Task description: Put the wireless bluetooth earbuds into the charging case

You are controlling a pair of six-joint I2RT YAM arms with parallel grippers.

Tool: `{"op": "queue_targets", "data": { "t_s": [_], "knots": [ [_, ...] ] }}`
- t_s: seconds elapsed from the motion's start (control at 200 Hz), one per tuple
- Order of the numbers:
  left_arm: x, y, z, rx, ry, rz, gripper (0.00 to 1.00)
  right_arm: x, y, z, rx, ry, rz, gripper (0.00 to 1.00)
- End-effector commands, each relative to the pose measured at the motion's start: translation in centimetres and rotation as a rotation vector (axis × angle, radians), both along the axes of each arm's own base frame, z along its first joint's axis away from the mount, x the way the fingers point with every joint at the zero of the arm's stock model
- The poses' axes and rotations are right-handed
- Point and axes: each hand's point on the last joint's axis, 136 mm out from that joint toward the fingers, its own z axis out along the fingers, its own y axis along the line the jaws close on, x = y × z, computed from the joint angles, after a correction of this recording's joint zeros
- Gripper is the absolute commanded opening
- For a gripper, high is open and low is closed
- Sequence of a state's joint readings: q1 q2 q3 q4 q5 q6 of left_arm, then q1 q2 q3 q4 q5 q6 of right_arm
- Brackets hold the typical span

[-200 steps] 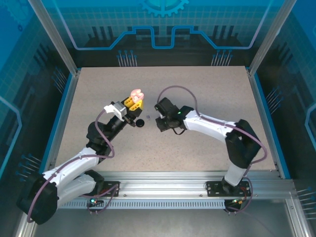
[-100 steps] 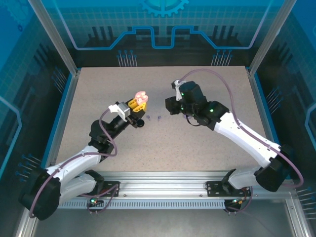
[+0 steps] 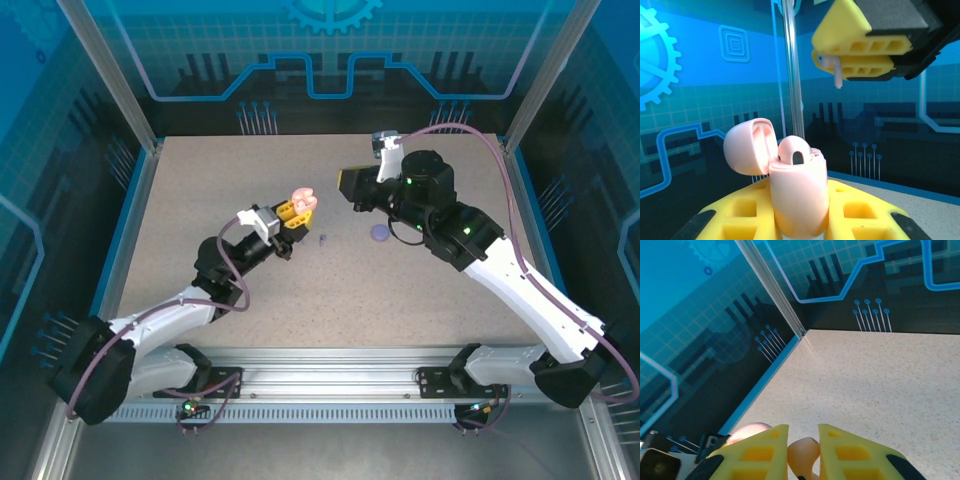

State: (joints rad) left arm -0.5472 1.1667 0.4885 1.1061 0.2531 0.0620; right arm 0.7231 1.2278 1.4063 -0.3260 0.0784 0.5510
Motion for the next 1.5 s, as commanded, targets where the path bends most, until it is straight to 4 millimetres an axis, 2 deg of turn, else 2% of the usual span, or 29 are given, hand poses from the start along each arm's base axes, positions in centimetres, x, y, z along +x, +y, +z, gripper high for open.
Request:
{"op": "queue_targets", "data": {
  "t_s": [0.0,0.23,0.7,1.0,1.496],
  "knots": [
    [-0.6,-0.6,3.0,-0.025,-0.107,-0.027,0.00,-0.9,1.0,2.9,0.100,-0.050,0.042,0.18],
    [-0.4,-1.5,3.3,-0.031,-0.113,-0.042,0.00,-1.9,2.3,3.2,0.143,-0.077,0.070,0.18],
    [-0.5,-1.5,3.9,-0.040,-0.126,-0.034,0.00,-2.1,4.3,0.9,0.163,-0.074,0.092,0.18],
    [-0.6,-1.6,4.0,-0.040,-0.125,-0.035,0.00,-1.7,4.8,0.3,0.153,-0.059,0.090,0.18],
    [-0.8,-1.4,4.5,-0.045,-0.138,-0.026,0.00,-1.2,5.1,-2.3,0.120,-0.015,0.076,0.18]
  ]
}}
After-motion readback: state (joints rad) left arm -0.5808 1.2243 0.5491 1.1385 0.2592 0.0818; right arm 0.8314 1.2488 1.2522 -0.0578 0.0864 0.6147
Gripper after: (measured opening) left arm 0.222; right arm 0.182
